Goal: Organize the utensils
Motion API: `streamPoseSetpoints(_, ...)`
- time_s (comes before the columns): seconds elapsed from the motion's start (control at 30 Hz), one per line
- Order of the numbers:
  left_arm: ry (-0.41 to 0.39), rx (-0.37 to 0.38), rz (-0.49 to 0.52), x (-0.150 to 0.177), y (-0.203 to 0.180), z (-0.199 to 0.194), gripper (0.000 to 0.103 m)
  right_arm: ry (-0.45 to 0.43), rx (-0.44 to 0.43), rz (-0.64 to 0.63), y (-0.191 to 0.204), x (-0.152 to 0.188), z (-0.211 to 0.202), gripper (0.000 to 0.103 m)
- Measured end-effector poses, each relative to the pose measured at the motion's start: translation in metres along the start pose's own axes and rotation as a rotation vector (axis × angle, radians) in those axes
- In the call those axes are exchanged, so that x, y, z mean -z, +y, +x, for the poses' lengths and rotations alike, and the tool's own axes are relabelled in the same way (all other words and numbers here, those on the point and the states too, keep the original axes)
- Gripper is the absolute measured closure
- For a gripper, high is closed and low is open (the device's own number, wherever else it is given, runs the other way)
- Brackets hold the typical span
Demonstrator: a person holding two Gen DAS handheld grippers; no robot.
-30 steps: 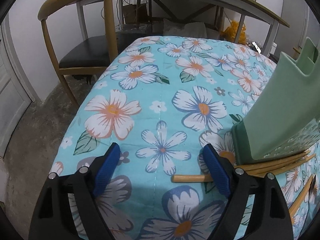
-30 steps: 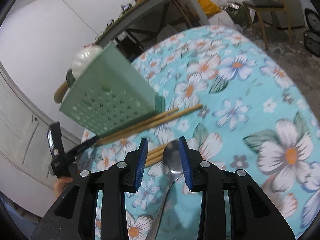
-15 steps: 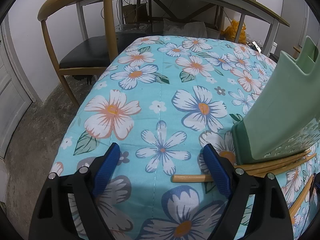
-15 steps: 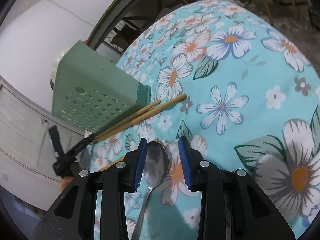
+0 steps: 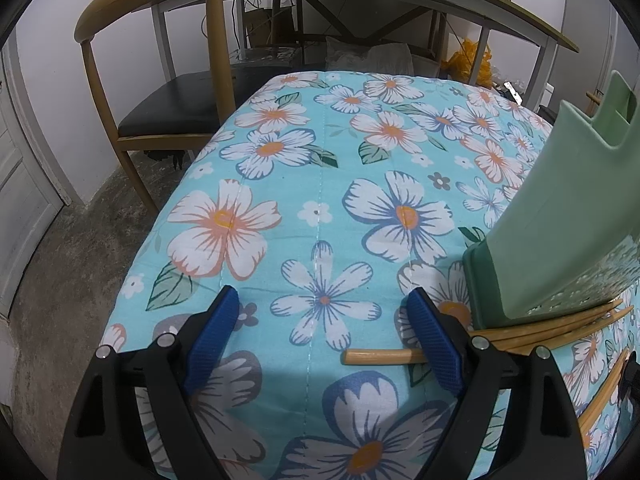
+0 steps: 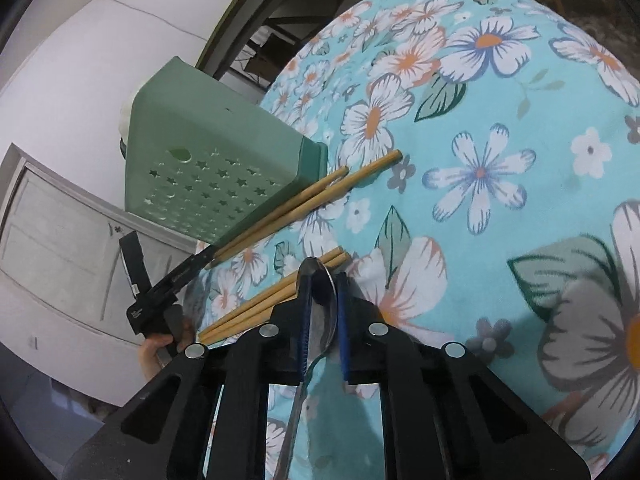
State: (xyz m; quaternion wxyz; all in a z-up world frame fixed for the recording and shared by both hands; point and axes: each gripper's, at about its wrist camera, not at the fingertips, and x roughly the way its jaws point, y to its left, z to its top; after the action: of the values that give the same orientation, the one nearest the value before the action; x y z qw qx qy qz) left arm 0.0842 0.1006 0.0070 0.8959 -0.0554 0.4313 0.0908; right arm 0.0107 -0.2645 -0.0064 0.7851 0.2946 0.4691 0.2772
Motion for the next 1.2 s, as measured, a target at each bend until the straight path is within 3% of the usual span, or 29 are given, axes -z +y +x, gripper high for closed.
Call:
streamPoseSetpoints(0.63,0.001,0.0,0.002,0.0,0.001,0.0,0.019,-0.125,-0.024,0.057,-0.005,-0.004,-0.034,0.1)
streamPoseSetpoints(1.2,0.001,-0.001,0.005,0.0,0.0,0.001,0.018,-0.171,-0.093,0.044,0.034,-0.011,-0.023,0.099)
